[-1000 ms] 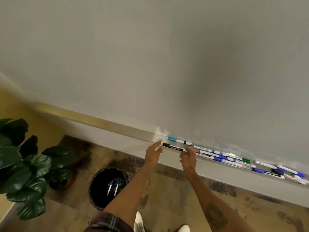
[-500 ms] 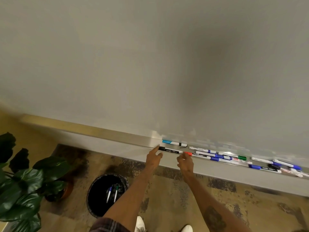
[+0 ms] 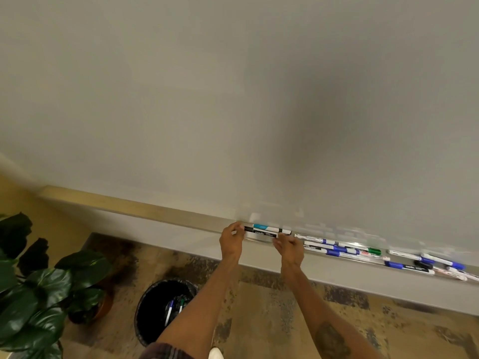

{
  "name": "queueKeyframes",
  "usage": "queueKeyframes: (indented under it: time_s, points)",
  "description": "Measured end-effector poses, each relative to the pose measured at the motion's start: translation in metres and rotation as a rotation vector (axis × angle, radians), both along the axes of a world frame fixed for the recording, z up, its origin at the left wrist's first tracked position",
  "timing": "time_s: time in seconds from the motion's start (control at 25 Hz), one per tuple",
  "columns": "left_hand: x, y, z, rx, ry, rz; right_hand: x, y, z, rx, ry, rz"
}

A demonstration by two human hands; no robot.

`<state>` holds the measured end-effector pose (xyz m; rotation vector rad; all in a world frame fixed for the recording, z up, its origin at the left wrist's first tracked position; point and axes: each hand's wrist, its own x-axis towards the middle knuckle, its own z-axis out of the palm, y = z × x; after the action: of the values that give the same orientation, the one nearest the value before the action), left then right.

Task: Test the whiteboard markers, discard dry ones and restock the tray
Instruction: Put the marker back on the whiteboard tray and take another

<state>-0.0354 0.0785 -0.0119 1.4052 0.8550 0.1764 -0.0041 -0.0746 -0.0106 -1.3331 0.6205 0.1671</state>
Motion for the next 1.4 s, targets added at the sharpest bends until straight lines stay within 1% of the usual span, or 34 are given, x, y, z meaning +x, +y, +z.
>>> queueKeyframes:
  time_s: [0.08,0.16,0.28,0.4,0.44,0.52,0.64,0.72,0.8,1.04,1.2,1.4]
  points:
    - [0.001,-0.001,0.017,-0.052,-0.094,0.054,0.002,-0.002,0.014,0.127,-0.008,0.014]
    - [0.004,-0.003,0.036,-0.143,-0.189,0.069,0.002,-0.005,0.027,0.208,-0.023,0.043]
    - [0.011,-0.008,0.067,-0.229,-0.274,0.045,0.003,-0.006,0.048,0.193,-0.04,0.075]
    - [0.017,-0.016,0.098,-0.205,-0.356,-0.005,0.005,-0.003,0.072,0.124,-0.113,0.127]
    - [0.018,-0.02,0.11,-0.186,-0.39,-0.019,0.004,-0.004,0.08,0.091,-0.14,0.153]
    - [0.021,-0.025,0.129,-0.133,-0.444,-0.052,0.002,-0.003,0.093,-0.07,-0.249,0.233]
    - [0.023,-0.032,0.16,-0.072,-0.508,-0.117,-0.001,0.002,0.119,-0.41,-0.556,0.362]
    - [0.025,-0.037,0.181,-0.061,-0.553,-0.149,-0.001,0.008,0.146,-0.514,-0.698,0.426]
    - [0.026,-0.042,0.204,-0.071,-0.603,-0.172,0.002,0.012,0.17,-0.545,-0.785,0.468]
    - [0.031,-0.053,0.264,-0.04,-0.726,-0.303,0.013,0.012,0.222,-0.461,-0.904,0.365]
    - [0.034,-0.065,0.299,-0.015,-0.783,-0.359,0.013,0.01,0.258,-0.509,-0.974,0.262]
    - [0.034,-0.076,0.337,0.079,-0.847,-0.46,0.021,0.001,0.294,-0.648,-1.077,0.156]
